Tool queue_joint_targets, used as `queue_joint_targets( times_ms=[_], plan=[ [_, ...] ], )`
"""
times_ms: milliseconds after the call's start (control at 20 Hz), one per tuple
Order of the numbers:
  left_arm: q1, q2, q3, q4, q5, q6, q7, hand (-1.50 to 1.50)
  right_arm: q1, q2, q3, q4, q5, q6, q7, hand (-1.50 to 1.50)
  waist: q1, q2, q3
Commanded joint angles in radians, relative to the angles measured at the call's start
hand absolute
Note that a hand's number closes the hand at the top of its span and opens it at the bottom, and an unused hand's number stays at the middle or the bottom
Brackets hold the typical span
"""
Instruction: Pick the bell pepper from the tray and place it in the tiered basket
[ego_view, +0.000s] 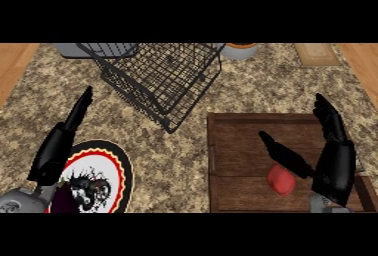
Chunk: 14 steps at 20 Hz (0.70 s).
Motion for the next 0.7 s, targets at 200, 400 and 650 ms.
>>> queue_joint_targets(
  times_ms=[200, 400, 650],
  plan=[
    [0.004, 0.008, 0.008, -0.009, -0.014, 0.006, 0.005, 0.00, 0.162, -0.174, 0.088, -0.041, 0.232, 0.294, 0.452, -1.50, -0.017, -0.003, -0.012],
    [0.009, 0.007, -0.006, -0.012, -0.018, -0.006, 0.009, 0.00, 0.143, -0.225, 0.113, -0.137, 0.330, 0.467, 0.699, -1.50, -0.006, -0.003, -0.013],
    [0.008, 0.002, 0.000, -0.025, -0.006, -0.024, -0.002, 0.00, 0.060, -0.139, 0.199, -0.242, 0.482, 0.646, 1.029, -1.50, 0.029, 0.002, -0.006]
  ],
)
